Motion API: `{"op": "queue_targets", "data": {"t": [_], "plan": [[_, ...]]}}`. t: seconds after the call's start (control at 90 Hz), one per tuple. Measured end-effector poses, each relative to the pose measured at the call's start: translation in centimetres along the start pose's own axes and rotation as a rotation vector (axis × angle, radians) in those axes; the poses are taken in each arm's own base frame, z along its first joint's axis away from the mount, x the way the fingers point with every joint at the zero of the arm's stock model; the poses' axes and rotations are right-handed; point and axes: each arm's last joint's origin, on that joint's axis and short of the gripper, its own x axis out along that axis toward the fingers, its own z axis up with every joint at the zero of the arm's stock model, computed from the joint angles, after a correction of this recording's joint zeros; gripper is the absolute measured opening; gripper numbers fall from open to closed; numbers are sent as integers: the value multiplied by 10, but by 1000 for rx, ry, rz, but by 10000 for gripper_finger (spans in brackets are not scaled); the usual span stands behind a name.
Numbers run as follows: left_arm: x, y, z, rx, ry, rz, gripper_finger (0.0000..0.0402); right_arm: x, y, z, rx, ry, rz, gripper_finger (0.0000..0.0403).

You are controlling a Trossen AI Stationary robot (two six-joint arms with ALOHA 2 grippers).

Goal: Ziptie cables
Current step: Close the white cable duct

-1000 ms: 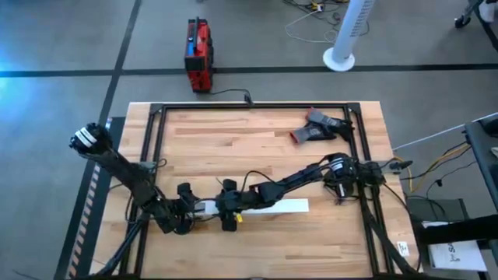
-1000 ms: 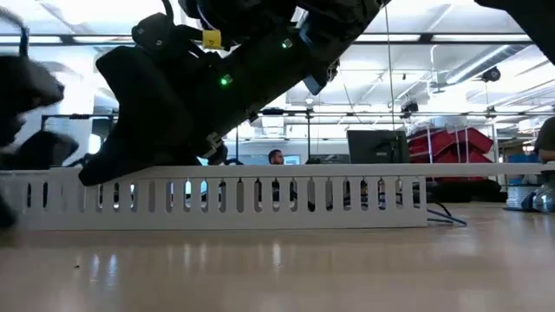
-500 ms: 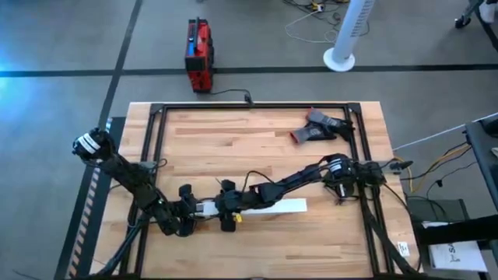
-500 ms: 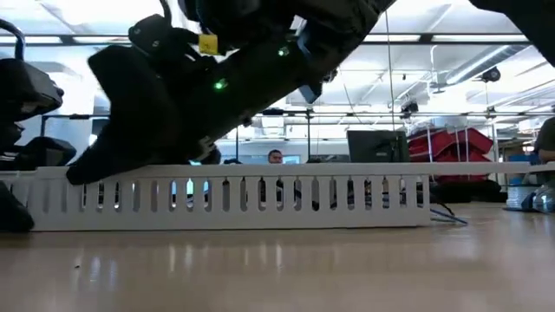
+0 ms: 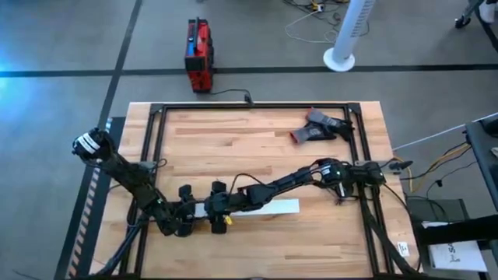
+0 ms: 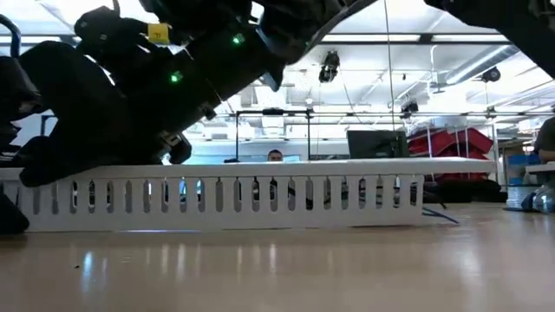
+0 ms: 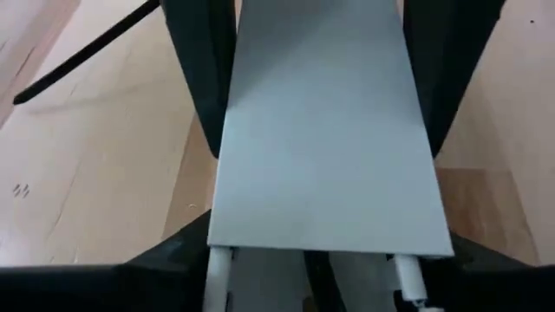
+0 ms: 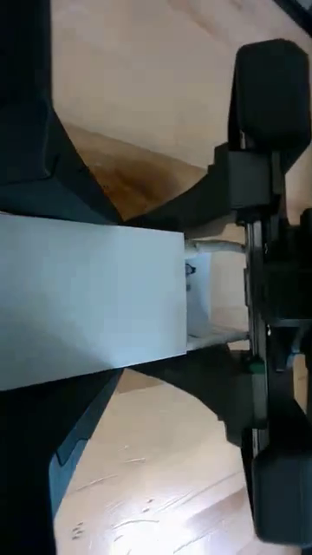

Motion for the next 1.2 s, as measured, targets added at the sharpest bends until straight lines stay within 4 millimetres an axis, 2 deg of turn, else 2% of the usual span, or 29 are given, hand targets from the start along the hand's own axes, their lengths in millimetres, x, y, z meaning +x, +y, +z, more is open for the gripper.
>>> {"op": "queue_targets", "data": {"t": [0.2, 0.322, 0.411, 0.5, 0.678, 0.889, 1.2], "plan": [[-24, 5, 16, -18, 79, -68, 298, 1, -4, 0, -15, 3, -4, 225], [-38, 10, 20, -74, 146, -105, 322, 0, -3, -2, -6, 16, -7, 220], [-44, 15, 12, -101, 217, -97, 323, 0, -4, -2, 1, 19, -8, 221], [-46, 16, 4, -122, 218, -97, 318, 0, -4, -3, 4, 25, -13, 226], [-37, 14, -12, -102, 192, -35, 309, 0, -5, -3, 18, 31, -28, 220], [-27, 8, -14, -78, 156, 9, 308, 0, -7, -4, 57, 37, -57, 228], [-27, 6, -15, -80, 148, 9, 308, -2, -8, -5, 61, 70, -62, 223]]}}
